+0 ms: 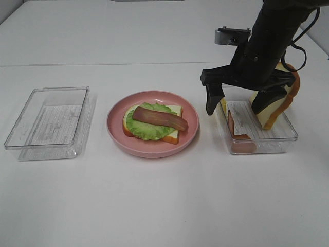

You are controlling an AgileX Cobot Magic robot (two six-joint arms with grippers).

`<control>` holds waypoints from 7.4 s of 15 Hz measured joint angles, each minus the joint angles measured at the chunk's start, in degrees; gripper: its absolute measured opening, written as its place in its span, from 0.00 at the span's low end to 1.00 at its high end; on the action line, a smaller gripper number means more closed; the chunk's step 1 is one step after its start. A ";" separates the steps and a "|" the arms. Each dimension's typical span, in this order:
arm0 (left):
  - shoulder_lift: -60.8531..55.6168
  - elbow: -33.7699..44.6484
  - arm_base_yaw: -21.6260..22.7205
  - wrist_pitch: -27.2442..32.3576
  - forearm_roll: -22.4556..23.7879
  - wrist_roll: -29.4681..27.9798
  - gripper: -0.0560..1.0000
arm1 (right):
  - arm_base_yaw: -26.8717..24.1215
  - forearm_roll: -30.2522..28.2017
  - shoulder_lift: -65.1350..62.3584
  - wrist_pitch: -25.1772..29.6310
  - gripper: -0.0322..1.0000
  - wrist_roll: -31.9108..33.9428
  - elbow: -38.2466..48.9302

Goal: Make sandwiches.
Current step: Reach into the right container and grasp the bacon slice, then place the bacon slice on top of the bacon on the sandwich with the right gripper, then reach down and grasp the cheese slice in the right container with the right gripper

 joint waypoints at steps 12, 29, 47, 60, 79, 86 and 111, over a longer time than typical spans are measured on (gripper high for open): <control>0.00 0.00 0.00 0.00 0.00 0.00 0.99 | 0.00 -1.83 4.53 0.86 0.38 2.98 0.00; 0.00 0.00 0.00 0.00 0.00 0.00 0.99 | 0.00 10.66 1.38 16.44 0.05 2.46 -24.12; 0.00 0.00 0.00 0.00 0.00 0.00 0.99 | 8.71 44.12 17.48 3.21 0.05 -16.73 -26.64; 0.00 0.00 0.00 0.00 0.00 0.00 0.99 | 8.65 34.95 20.40 0.57 0.05 -18.11 -26.64; 0.00 0.00 0.00 0.00 0.00 0.00 0.99 | 8.65 9.05 20.40 0.74 0.05 -9.85 -26.64; 0.00 0.00 0.00 0.00 0.00 0.00 0.99 | 8.65 6.02 20.40 2.46 0.76 -9.28 -27.67; 0.00 0.00 0.00 0.00 -0.06 0.00 0.99 | -0.23 -3.55 13.18 17.19 0.78 -0.29 -32.31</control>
